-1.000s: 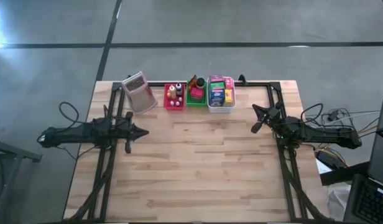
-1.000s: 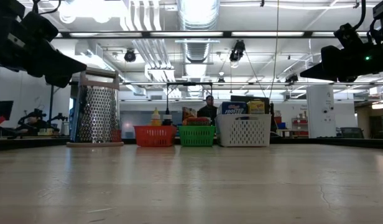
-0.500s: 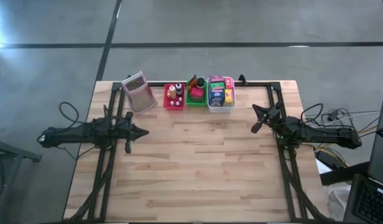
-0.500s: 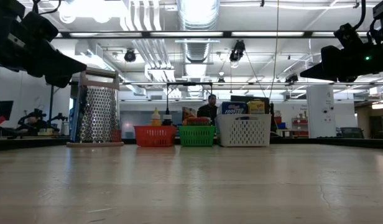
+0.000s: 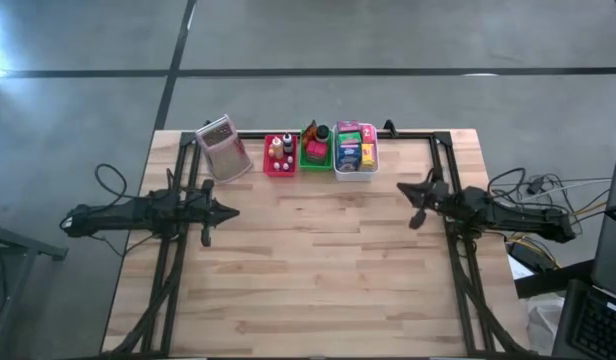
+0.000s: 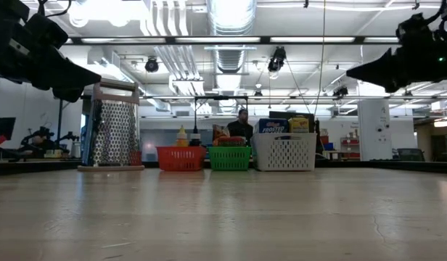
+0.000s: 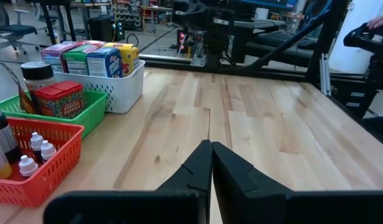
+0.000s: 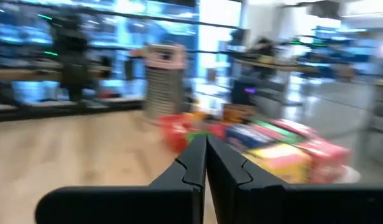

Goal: Pick & Place Kitchen Items
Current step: Return to Home Position

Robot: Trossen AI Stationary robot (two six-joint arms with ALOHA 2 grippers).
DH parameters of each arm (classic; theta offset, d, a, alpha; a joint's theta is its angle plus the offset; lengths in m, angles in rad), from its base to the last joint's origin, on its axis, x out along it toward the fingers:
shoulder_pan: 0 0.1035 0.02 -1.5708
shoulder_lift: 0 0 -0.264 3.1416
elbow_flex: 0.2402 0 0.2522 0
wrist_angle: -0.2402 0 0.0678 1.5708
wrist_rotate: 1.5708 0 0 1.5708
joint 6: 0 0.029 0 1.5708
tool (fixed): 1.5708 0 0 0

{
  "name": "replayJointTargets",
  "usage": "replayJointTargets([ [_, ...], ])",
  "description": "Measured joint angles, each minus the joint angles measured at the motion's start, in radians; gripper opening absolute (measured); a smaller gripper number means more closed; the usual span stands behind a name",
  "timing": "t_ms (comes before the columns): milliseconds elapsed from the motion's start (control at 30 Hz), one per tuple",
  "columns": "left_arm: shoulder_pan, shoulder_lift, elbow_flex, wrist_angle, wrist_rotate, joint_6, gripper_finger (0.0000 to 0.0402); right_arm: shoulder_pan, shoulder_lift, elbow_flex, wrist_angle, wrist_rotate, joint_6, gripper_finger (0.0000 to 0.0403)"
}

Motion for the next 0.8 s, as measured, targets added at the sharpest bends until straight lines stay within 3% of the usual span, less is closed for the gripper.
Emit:
replayJointTargets([
  [167, 0.000, 0.000, 0.000, 0.000, 0.000, 0.000, 0.0018, 0.001, -0.017, 0.000, -0.011, -0.144, 0.052, 0.0008],
  [800, 0.000, 0.000, 0.000, 0.007, 0.000, 0.000, 0.0018, 0.001, 0.018, 0.000, -0.012, -0.145, 0.016, 0.0008],
])
